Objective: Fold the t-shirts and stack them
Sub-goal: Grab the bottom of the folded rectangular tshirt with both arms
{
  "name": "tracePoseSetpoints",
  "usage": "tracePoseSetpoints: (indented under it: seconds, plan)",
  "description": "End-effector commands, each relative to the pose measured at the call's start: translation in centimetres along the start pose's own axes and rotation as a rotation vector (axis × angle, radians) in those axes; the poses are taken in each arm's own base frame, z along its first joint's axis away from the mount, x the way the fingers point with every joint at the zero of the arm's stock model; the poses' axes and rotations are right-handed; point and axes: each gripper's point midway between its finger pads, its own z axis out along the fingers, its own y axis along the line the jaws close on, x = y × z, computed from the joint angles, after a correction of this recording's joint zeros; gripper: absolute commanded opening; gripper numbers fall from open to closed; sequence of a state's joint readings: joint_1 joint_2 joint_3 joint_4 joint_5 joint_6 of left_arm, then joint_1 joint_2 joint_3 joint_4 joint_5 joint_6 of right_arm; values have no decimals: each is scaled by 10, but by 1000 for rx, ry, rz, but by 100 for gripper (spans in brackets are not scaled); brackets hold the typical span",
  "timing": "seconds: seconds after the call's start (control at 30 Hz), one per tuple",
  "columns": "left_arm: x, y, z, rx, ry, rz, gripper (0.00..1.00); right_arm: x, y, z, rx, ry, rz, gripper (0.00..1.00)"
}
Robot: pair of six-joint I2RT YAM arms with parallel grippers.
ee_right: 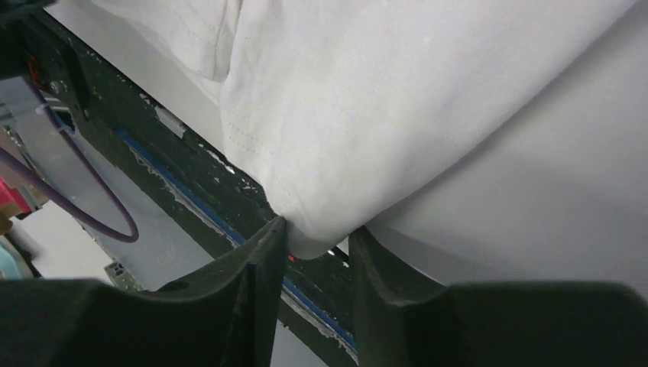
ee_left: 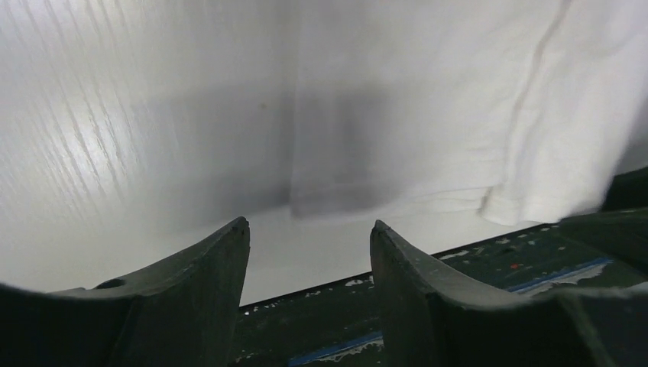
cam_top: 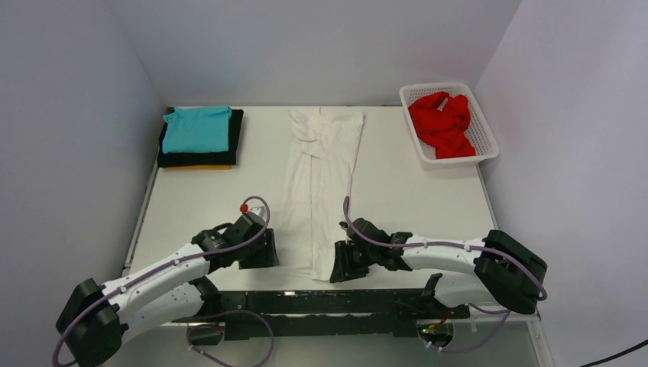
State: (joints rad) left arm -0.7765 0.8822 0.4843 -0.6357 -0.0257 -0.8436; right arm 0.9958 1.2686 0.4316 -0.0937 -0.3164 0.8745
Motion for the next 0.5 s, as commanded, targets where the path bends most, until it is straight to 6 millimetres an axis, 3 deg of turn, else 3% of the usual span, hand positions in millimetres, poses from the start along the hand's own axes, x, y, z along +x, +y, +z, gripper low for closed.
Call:
tracePoseSetpoints:
  seconds: [0.0,0.1,0.33,0.4,0.47]
  plan:
    - [16,4,17,2,55,-37,62,3,-20,1,110,-1,7,34]
    - [20,8,22,-20,77,-43,50,1,-21,1,114,-13,8,28]
    - [32,5,38,6,129,-57,40,1,-20,3,115,-1,-6,23]
    - [32,6,39,-11,135,-52,26,1,-21,4,116,1,-5,20]
    - [32,6,38,-20,144,-46,1,0,-21,2,119,-8,-5,16]
